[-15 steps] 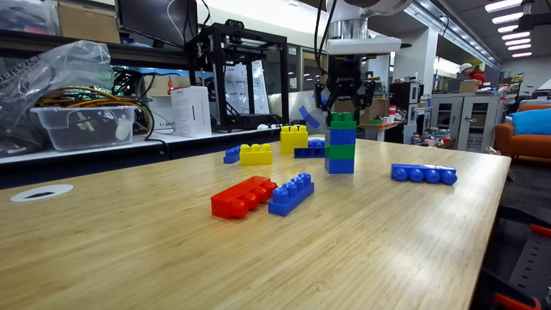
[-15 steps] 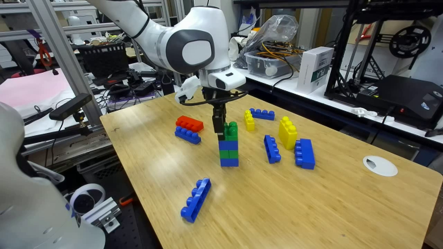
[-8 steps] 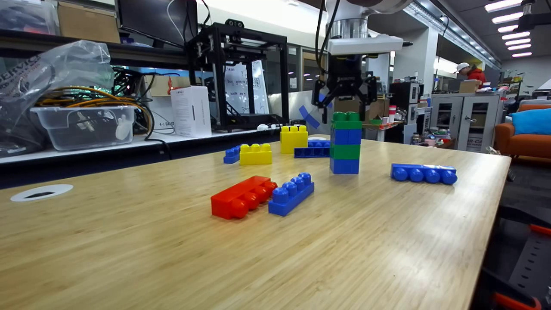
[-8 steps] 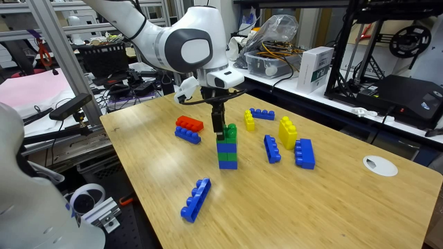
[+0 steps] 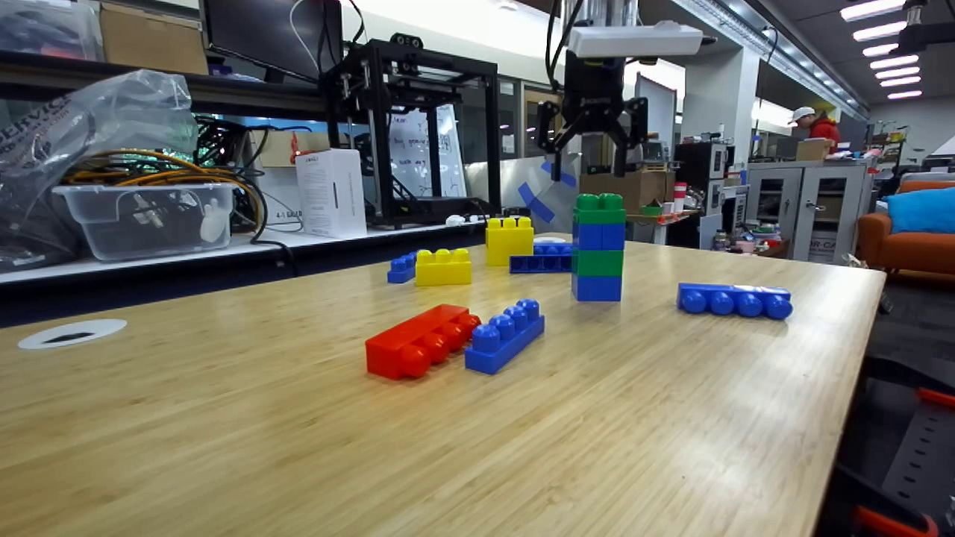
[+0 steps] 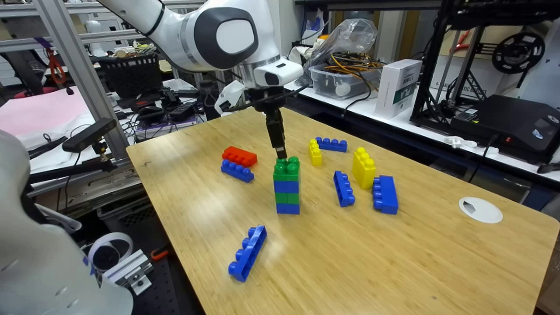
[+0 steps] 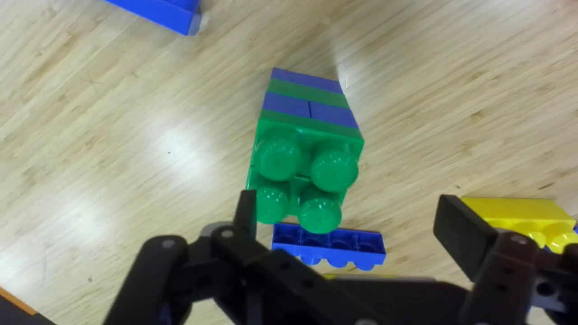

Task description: Pick up the green LEGO block and stack it on top of the purple LEGO blocks

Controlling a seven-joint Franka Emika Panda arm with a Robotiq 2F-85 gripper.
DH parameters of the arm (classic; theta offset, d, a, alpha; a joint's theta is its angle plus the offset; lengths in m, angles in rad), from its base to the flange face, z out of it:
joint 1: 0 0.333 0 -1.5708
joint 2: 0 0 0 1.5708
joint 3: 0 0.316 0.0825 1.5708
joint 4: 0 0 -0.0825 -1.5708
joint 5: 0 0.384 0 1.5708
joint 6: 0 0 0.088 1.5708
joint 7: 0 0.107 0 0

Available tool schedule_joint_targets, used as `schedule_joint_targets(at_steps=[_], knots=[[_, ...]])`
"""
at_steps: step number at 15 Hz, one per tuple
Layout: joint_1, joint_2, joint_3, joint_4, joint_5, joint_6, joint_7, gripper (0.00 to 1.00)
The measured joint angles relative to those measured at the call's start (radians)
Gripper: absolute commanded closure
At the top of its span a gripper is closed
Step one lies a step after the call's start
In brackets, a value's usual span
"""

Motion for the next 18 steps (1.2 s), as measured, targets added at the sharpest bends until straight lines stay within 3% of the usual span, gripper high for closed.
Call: schedule_joint_targets(at_steps=[7, 12, 18], knots=[[0.000, -0.117, 0.023, 0.004, -0.034, -0.057, -0.059, 0.00], [0.004, -0.143, 0.025, 0.046, -0.008, -0.107, -0.240, 0.00], [0.013, -0.136, 0.025, 0.175, 0.022, -0.288, -0.418, 0.00]])
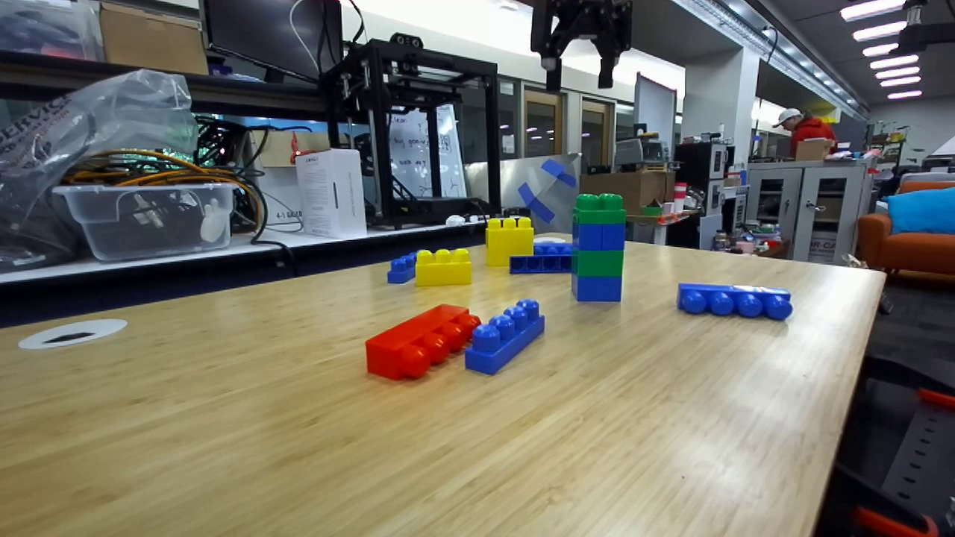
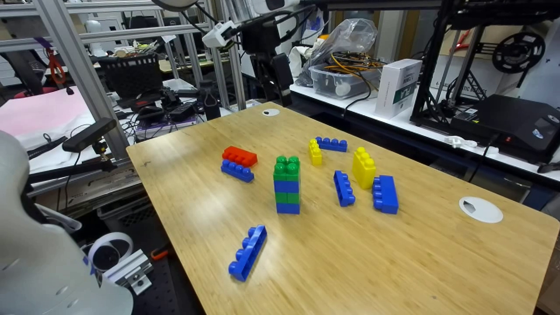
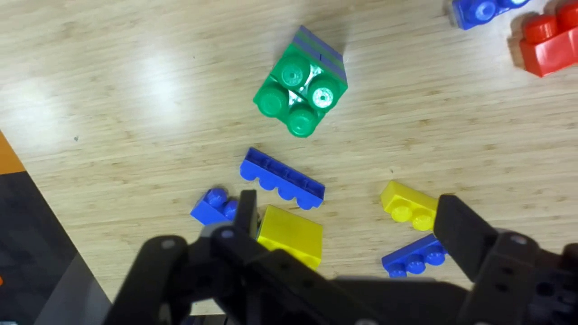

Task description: Pick up the green LEGO block and stack it on top of the purple LEGO blocks

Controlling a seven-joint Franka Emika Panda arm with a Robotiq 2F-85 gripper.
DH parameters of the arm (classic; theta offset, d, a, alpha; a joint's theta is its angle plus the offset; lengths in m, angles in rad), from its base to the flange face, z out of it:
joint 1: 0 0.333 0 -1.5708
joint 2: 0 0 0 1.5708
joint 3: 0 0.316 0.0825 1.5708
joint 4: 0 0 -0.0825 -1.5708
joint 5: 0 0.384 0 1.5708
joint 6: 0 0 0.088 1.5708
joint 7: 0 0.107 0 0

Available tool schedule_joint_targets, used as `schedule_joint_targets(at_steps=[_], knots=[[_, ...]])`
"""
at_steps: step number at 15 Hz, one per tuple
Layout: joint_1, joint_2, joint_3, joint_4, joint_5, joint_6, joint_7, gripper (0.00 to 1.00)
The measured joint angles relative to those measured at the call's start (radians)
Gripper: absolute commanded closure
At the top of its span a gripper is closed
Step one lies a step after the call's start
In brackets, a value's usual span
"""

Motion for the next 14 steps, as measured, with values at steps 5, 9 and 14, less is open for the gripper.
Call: schedule_joint_targets(at_steps=[5, 9, 14], knots=[[0.000, 0.094, -0.004, 0.180, 0.031, -0.177, -0.125, 0.00], [0.000, 0.211, -0.007, 0.353, 0.053, -0.311, -0.181, 0.00], [0.000, 0.317, -0.013, 0.498, 0.087, -0.434, -0.224, 0.00]])
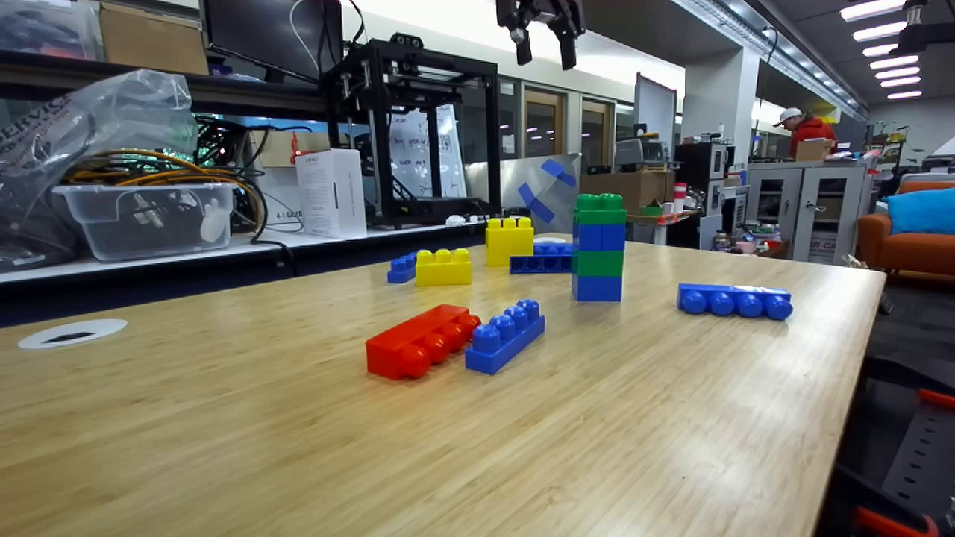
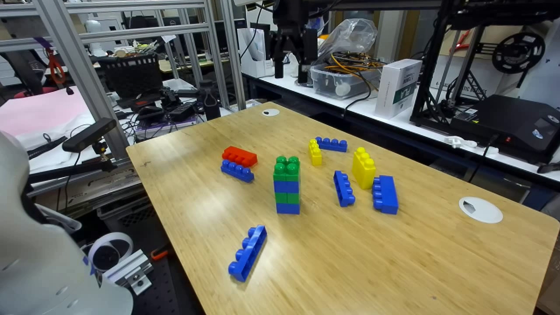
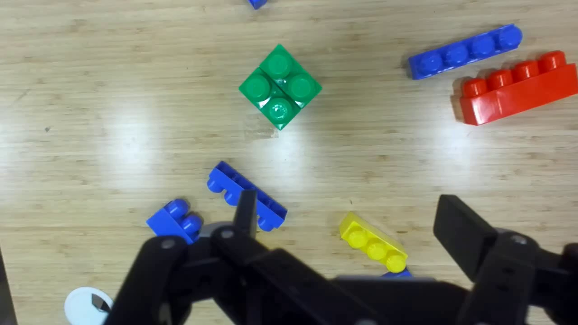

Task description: Pick up the green LEGO block and stack it on top of the purple LEGO blocks

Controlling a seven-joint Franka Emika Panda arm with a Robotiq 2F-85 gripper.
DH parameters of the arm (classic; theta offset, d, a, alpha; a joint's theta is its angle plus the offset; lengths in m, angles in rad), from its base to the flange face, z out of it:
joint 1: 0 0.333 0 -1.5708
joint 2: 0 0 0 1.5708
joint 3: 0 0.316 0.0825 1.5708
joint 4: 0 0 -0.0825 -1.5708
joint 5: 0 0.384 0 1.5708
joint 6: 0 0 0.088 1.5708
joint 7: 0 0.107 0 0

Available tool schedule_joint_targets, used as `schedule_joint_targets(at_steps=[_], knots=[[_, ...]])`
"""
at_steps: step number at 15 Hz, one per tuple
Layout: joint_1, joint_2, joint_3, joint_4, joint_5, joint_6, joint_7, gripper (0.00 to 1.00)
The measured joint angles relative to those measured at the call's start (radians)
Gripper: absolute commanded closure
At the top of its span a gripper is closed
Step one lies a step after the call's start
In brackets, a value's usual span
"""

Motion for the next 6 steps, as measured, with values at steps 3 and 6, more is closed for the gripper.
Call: schedule_joint_targets(at_steps=[3, 6], knots=[[0.001, 0.002, 0.000, 0.005, 0.000, -0.009, 0.000, 0.00], [0.001, 0.002, 0.000, 0.005, 0.000, -0.010, 0.000, 0.00]])
